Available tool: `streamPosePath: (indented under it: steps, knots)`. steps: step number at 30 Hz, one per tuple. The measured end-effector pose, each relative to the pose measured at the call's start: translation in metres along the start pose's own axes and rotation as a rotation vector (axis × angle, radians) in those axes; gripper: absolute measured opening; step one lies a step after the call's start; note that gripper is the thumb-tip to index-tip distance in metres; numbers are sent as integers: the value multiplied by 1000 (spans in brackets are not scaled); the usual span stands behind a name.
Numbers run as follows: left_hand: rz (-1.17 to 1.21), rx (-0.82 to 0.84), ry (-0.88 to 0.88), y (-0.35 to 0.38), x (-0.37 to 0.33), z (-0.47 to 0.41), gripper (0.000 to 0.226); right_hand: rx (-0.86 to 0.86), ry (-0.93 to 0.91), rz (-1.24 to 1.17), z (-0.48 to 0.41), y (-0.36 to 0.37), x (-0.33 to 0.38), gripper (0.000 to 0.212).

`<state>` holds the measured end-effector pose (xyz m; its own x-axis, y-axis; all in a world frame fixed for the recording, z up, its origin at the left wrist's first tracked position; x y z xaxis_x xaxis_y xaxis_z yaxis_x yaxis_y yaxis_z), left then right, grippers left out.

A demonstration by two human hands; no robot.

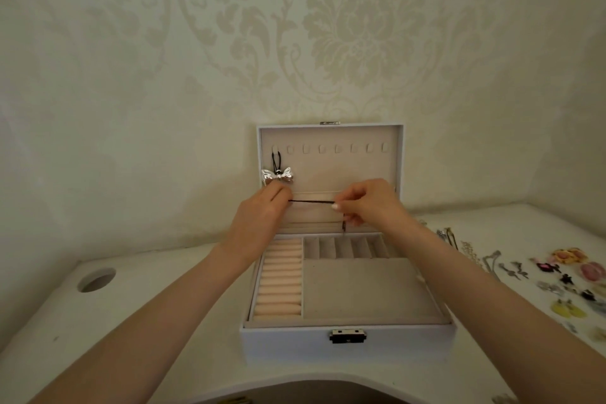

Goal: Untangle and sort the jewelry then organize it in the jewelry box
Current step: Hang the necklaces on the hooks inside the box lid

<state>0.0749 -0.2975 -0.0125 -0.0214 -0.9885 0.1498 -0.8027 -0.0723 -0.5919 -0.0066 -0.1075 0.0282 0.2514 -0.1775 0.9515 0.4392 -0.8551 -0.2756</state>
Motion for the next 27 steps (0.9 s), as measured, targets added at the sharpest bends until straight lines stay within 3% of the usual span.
streamPosePath:
  steps: [3,5,7,10,16,19,22,24,27]
  knots:
    - [-72,-18,-21,3,-6,-3,15,-220,-313,391,-8,-4,6,5]
    - [-152,-31,-28,5,-8,-6,7,-305,-487,486,-9,-2,12,8]
    - [-181,-30,-28,5,-10,-10,21,-362,-563,490,-15,0,13,8]
    - [-223,-24,-7,1,-11,-14,19,-380,-593,558,-28,4,4,7]
    - [-277,13,-39,-10,-14,-21,27,-207,-675,750,-32,11,-16,24]
    - [-410,66,55,-7,-18,-25,31,-85,-689,827,-35,8,-18,23]
    - [-491,104,150,-4,-21,-29,27,16,-712,947,-28,7,-17,8]
    - [-526,99,217,-3,-24,-31,13,54,-633,1025,-24,5,-14,25]
    - [-565,106,277,0,-24,-31,18,139,-484,973,-18,4,-7,26]
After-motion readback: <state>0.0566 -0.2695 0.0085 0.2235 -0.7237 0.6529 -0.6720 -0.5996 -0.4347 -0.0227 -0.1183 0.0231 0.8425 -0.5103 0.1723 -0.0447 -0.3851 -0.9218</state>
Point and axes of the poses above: each hand's wrist, its own z-axis away from the middle knuckle, its own y-axis out of the palm, x = y × z, the point moved 1 cm from there along -z, towards the middle knuckle, and after that the axes turned 9 degrees about -z, right-handed, at the moved point
